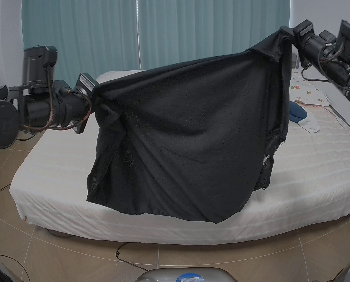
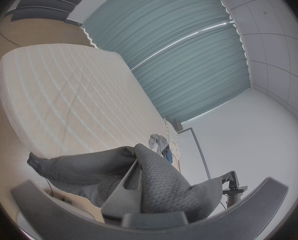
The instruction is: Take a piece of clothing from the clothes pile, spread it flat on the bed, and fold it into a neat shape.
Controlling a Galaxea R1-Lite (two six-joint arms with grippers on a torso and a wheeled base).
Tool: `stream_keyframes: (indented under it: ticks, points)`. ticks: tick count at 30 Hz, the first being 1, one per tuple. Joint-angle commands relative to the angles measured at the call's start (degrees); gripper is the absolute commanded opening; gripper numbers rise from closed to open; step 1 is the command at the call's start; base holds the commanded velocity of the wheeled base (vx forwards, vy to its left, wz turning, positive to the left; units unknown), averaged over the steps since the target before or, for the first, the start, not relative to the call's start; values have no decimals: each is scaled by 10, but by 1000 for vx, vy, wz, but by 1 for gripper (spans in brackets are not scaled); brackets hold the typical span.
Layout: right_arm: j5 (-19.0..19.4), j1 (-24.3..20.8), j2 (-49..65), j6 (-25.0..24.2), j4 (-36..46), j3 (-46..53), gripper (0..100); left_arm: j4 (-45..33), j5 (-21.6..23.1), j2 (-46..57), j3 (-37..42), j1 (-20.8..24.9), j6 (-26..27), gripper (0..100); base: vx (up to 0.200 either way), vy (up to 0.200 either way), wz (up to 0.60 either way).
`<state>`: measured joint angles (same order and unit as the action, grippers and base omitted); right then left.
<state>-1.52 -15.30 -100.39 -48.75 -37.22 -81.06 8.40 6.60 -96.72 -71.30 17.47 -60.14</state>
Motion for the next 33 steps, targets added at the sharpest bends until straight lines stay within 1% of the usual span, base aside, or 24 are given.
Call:
stream_keyframes:
  ticks: [1,5,6,8,11,15,20,24,27,28,33]
  points:
    - [-2,7,-90,2,-23,-26,0,-1,1,-90,-45,-5,-3,0,200,0,0]
    - [-2,7,-97,2,-27,-30,0,-1,1,-100,-53,-6,-3,0,200,0,0]
    - [-2,7,-118,3,-35,-31,0,-2,1,-125,-70,-8,-3,0,200,0,0]
    - [-1,7,-125,3,-39,-31,0,-2,0,-136,-75,-8,-3,0,200,0,0]
    - [-1,4,-149,11,-58,-31,0,-3,-1,-161,-83,-9,-4,0,200,0,0]
    - [-1,-1,-186,34,-70,-30,0,-3,-1,-189,-84,-13,-4,0,200,0,0]
    - [-2,-8,-227,38,-93,-24,0,-3,0,-226,-93,-13,-3,0,200,0,0]
    - [-4,-10,-263,39,-97,-27,0,-3,0,-264,-117,-16,-4,0,0,0,0]
    - [-12,-10,-278,39,-98,-32,0,-3,0,-281,-128,-16,-3,0,0,0,0]
    - [-23,-9,-298,39,-103,-34,0,-3,0,-299,-140,-16,-4,0,0,0,0]
    - [-30,-4,-333,42,-128,-35,0,-3,0,-337,-161,-16,-7,0,0,0,0]
